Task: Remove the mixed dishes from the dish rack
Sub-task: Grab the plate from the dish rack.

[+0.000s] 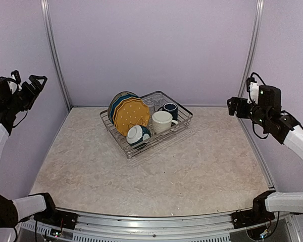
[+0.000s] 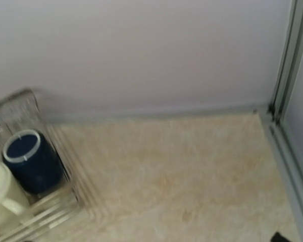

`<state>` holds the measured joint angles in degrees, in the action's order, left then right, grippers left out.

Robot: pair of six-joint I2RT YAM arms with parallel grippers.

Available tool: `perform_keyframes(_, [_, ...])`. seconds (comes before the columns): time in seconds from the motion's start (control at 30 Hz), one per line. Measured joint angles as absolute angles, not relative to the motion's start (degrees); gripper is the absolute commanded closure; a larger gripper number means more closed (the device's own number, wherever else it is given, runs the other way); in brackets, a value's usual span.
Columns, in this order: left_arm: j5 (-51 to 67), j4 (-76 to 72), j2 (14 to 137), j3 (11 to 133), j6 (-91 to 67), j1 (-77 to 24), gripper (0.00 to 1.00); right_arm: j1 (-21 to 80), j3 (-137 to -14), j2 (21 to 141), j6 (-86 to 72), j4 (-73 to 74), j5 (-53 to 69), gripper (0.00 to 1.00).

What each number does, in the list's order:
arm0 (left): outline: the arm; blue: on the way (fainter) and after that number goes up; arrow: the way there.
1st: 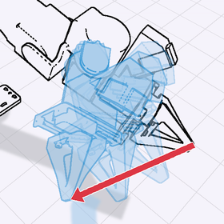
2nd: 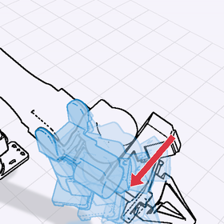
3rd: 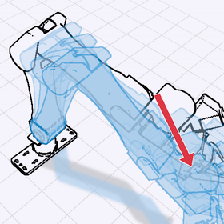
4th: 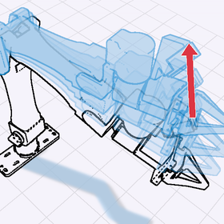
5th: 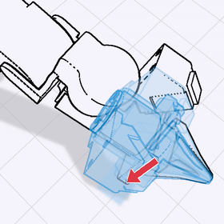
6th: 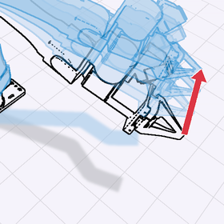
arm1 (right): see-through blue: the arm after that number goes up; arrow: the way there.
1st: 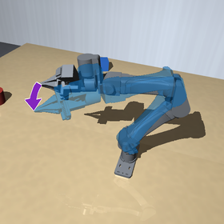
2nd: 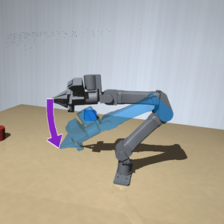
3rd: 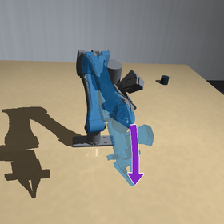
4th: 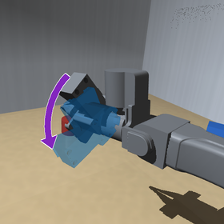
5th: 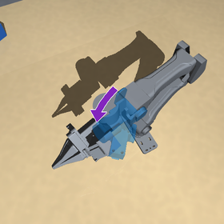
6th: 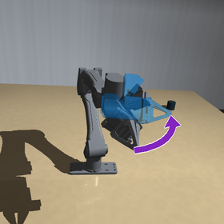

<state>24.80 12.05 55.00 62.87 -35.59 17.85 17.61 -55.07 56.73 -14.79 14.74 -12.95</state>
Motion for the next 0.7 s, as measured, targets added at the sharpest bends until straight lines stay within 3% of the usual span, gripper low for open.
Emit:
perform_keyframes(0.3, [29.30, 18.63, 61.21, 64.27, -36.38, 14.20, 0.01, 19.35, -59.96, 66.78, -17.39, 17.54, -16.45, 0.00])
perform_keyframes(0.7, [25.45, 31.75, 76.03, 77.91, -28.25, -6.66, 0.04, 20.01, -66.15, 76.38, -20.34, 26.37, -20.80, 0.00])
